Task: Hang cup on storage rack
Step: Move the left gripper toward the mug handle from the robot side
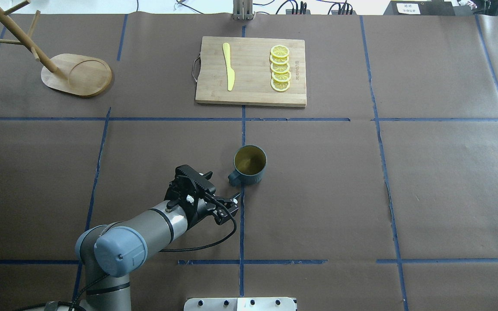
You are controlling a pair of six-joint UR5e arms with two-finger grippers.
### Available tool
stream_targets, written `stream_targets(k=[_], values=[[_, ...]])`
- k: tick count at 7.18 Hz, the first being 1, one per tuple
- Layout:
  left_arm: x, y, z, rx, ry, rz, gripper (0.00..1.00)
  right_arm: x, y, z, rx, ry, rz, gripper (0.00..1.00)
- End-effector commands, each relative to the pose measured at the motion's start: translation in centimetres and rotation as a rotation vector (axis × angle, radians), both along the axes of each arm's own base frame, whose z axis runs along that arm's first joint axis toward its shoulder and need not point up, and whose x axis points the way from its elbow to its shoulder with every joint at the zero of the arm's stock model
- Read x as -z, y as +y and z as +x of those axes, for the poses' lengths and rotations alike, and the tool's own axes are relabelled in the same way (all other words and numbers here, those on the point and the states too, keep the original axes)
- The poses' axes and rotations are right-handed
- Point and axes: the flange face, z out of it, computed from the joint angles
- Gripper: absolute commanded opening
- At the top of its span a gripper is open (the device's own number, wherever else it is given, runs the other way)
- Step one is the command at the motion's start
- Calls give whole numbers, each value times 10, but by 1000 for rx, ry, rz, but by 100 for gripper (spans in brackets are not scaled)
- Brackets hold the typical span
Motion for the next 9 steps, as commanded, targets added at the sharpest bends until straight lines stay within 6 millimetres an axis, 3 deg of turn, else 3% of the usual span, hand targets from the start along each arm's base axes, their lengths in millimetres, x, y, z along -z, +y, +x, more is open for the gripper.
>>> stream_targets(k=[1,2,3,9], values=[[-11,-4,4,45,18,12,92,-2,-2,-3,12,-1,4,100],[-8,-2,2,36,59,20,91,-2,-2,-3,13,-1,6,100],[-22,-4,8,32,63,22,91,-1,-2,-3,13,0,10,100],[-15,-5,19,-22,45,122,83,4,-4,-4,13,-4,19,100]])
